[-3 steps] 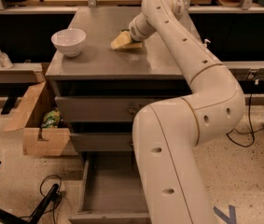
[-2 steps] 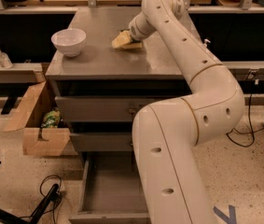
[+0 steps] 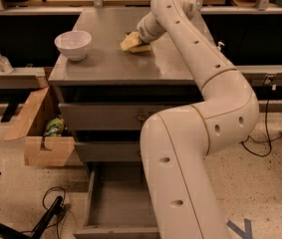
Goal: Place sponge into bottom drawer
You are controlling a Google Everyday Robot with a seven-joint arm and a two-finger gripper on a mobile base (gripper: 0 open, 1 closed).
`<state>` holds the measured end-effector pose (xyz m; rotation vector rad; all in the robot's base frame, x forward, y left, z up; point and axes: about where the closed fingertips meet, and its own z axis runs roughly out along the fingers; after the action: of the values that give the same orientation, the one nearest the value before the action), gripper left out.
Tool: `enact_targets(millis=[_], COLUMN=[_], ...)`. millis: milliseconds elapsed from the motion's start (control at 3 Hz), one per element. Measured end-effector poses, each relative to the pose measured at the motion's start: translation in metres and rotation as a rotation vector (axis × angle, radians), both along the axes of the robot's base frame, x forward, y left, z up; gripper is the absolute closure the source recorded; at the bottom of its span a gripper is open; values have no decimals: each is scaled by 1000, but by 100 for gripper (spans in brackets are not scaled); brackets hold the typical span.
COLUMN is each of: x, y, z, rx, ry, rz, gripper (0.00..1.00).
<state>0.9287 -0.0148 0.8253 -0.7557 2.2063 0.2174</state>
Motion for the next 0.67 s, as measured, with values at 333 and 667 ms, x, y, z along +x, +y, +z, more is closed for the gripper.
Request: enact_targets(millis=[333,667], x=[0,0], y=[0,0], z=[0,0], rx=[0,0], ry=[0,0], rz=[0,0], gripper=[100,100])
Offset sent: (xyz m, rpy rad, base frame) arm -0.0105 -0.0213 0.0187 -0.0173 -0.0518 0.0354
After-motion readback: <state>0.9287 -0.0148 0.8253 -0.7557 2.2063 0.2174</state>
